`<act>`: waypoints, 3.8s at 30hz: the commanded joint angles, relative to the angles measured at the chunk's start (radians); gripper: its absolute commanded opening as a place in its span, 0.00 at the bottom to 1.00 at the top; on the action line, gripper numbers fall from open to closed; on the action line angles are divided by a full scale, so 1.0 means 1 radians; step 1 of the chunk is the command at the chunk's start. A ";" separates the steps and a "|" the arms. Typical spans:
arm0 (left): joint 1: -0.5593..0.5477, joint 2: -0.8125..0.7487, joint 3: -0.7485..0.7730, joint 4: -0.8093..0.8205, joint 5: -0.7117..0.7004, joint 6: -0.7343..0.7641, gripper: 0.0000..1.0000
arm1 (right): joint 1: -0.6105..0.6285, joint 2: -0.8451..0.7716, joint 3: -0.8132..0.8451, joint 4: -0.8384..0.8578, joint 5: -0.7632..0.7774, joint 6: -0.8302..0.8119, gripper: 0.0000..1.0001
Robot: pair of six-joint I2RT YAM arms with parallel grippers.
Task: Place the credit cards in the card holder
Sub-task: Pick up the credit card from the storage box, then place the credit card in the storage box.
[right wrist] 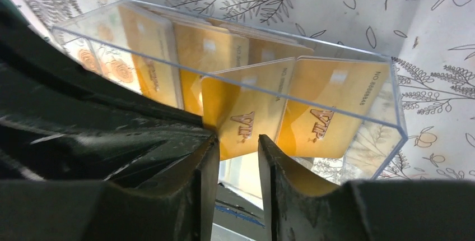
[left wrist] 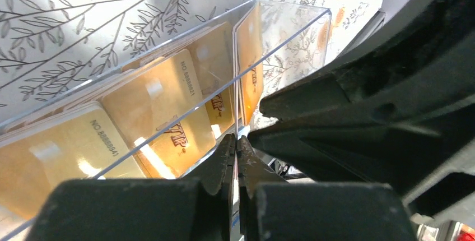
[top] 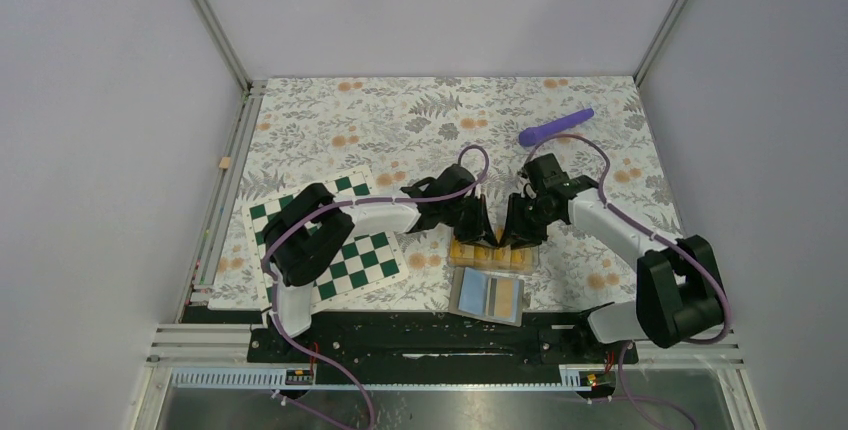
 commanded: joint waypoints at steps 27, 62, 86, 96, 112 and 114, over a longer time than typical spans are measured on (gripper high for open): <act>-0.043 -0.038 0.113 -0.086 -0.047 0.054 0.00 | -0.101 -0.246 0.106 -0.139 0.000 -0.032 0.63; 0.083 -0.613 -0.305 0.135 -0.010 -0.063 0.00 | -0.106 -0.233 -0.044 0.227 -0.638 0.189 0.58; 0.081 -0.582 -0.240 -0.057 -0.063 0.013 0.00 | -0.079 -0.241 -0.030 0.229 -0.639 0.202 0.23; 0.071 -0.571 -0.199 -0.143 -0.094 0.057 0.00 | -0.011 -0.226 0.040 0.148 -0.555 0.146 0.49; 0.065 -0.569 -0.209 -0.174 -0.111 0.067 0.00 | 0.032 -0.342 -0.045 0.319 -0.479 0.275 0.26; 0.064 -0.569 -0.213 -0.173 -0.109 0.067 0.00 | 0.032 -0.348 -0.072 0.369 -0.499 0.301 0.26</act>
